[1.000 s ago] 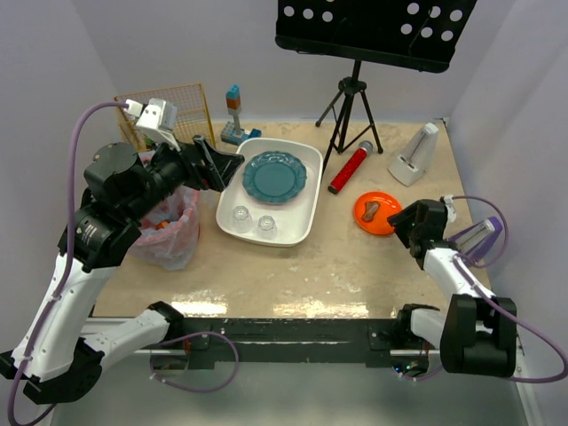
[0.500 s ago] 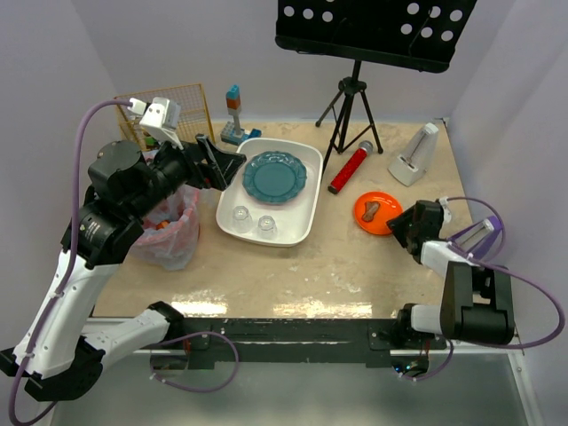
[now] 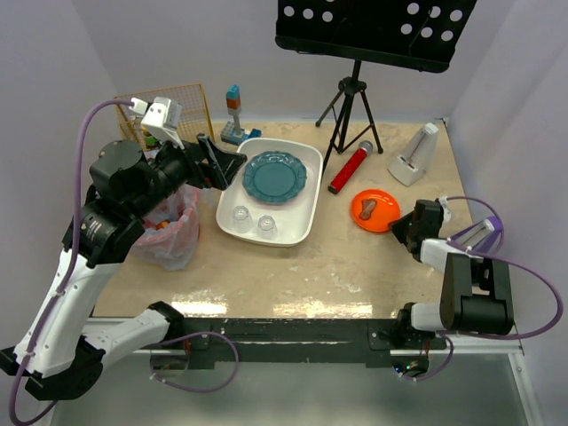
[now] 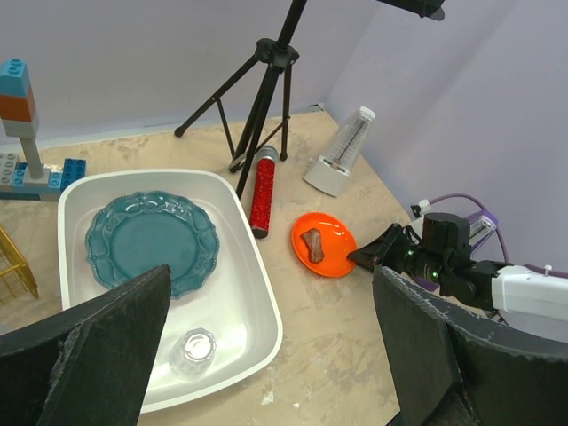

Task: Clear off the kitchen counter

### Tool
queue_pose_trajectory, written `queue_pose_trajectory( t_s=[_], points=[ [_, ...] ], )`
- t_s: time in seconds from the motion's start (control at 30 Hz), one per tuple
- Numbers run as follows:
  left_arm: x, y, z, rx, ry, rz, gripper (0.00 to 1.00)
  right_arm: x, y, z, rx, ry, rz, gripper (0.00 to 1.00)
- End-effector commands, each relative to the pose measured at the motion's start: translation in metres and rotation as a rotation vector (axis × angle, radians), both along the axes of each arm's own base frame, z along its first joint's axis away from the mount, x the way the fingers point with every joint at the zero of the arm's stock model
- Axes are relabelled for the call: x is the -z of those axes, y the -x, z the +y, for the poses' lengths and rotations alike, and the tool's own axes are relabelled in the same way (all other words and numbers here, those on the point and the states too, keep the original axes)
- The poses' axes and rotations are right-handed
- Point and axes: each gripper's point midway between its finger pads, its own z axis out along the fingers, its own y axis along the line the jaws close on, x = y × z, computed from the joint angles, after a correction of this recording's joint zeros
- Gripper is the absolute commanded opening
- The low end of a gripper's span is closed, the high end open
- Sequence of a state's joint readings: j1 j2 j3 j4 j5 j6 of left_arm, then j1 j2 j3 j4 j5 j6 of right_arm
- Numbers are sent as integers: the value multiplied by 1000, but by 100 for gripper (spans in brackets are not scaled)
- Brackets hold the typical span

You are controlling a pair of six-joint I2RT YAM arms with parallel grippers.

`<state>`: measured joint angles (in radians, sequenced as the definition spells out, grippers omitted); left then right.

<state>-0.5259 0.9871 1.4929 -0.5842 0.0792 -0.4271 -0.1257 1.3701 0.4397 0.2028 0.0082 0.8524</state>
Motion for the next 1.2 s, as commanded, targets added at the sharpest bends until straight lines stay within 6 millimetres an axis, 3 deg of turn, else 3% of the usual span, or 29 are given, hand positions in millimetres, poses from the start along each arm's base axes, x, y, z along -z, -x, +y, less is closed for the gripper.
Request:
queue_pose_trajectory(
  t_s=[0.0, 0.03, 0.17, 0.4, 0.53, 0.8, 1.07, 1.17],
  points=[
    [-7, -2, -3, 11, 26, -30, 100, 5, 8, 1, -18, 7, 25, 5],
    [-5, -2, -4, 13, 25, -28, 100, 3, 8, 0, -16, 10, 21, 0],
    [1, -4, -4, 8, 27, -15, 100, -15, 5, 0, -19, 17, -12, 0],
    [23, -15, -12, 13, 1, 43, 100, -72, 0, -7, 11, 55, -124, 0],
    [40, -23, -21, 32, -2, 77, 99, -87, 6, -5, 7, 52, -150, 0],
    [82, -36, -38, 68, -22, 153, 98, -98, 13, 6, -38, 22, -170, 0],
    [106, -45, -53, 110, -18, 198, 100, -142, 15, 12, -66, 12, -253, 0],
    [116, -49, -60, 128, -4, 219, 100, -150, 16, 18, -85, -8, -263, 0]
  ],
)
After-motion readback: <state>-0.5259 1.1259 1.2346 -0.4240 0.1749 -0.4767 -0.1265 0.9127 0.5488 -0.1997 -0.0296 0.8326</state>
